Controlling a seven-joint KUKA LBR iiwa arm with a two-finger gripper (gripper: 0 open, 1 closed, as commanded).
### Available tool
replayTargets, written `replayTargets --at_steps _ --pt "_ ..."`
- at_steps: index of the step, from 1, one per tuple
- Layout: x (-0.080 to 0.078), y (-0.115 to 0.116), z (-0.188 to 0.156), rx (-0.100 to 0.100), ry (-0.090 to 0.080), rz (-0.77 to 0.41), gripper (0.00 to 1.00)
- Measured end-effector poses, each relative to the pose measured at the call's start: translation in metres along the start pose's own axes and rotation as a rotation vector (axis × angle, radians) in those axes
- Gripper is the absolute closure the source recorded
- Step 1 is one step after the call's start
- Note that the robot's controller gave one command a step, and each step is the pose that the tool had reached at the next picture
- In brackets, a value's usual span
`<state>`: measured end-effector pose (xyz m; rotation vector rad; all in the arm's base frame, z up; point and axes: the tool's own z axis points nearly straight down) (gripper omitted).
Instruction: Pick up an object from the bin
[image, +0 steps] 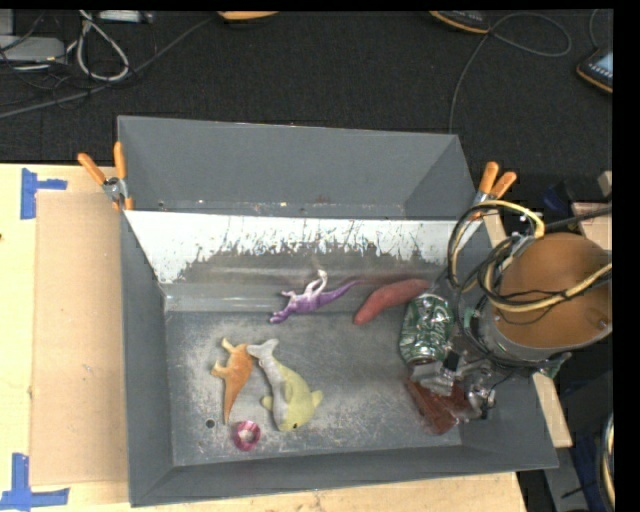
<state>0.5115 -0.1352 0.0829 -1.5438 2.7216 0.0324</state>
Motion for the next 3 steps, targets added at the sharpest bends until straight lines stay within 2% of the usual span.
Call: replayTargets --at_steps 2,3 --pt "0.003 -0.002 -0.025 0.009 0.004 0.004 1.00" --pt "0.004 0.000 -0.039 0.000 0.006 0.006 1.00"
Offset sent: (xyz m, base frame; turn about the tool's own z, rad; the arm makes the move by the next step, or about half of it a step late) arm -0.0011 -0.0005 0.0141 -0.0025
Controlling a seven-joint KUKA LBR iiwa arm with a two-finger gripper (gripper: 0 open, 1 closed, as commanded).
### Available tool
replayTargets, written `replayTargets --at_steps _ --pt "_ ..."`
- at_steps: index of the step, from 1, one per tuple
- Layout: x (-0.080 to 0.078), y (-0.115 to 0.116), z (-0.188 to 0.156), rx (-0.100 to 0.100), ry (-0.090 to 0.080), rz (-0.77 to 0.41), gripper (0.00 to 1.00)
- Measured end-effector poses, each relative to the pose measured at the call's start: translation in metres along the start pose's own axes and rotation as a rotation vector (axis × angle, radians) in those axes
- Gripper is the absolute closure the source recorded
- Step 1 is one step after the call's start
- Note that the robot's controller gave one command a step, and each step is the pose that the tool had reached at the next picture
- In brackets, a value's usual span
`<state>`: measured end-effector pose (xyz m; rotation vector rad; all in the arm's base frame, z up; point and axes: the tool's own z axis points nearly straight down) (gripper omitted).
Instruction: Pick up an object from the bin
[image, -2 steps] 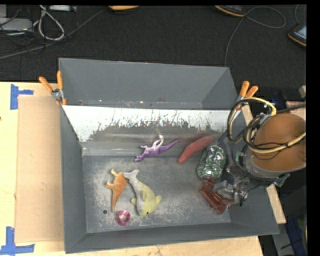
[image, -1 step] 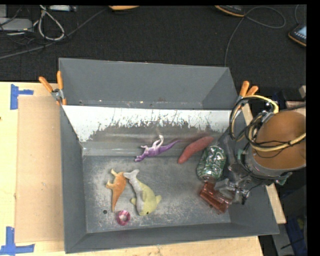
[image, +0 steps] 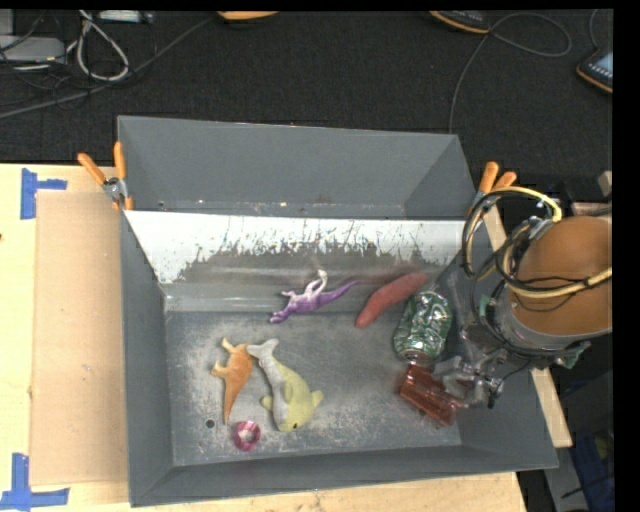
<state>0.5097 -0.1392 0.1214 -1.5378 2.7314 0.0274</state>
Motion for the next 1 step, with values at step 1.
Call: replayTargets --at_steps 1 --pt "-0.0001 -0.0001 -0.0155 0.001 0.000 0.000 1.00"
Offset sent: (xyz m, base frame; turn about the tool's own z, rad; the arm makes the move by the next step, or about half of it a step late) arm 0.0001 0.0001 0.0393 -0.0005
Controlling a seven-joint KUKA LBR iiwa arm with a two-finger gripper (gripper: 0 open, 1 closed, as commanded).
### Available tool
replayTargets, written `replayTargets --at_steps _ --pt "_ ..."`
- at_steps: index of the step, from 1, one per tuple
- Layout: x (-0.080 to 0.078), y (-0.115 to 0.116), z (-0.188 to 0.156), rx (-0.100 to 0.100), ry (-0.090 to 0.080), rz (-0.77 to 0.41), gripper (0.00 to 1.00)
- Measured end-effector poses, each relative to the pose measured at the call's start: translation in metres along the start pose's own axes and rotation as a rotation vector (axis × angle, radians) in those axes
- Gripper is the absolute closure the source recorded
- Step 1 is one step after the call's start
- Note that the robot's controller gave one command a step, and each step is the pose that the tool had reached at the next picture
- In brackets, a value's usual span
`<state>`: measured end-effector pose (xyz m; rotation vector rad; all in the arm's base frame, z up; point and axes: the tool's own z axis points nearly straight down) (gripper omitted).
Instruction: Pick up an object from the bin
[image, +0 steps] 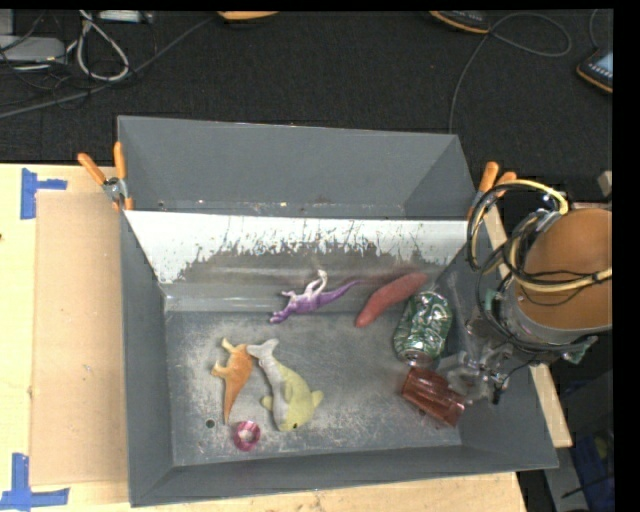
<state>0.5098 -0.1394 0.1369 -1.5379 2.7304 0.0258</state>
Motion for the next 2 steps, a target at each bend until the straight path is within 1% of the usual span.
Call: replayTargets --at_steps 1,2 --pt "-0.0005 -0.0005 -0.0150 0.003 -0.001 0.003 1.00" --pt "-0.0010 -0.0003 -0.0200 0.002 -0.001 0.004 1.00"
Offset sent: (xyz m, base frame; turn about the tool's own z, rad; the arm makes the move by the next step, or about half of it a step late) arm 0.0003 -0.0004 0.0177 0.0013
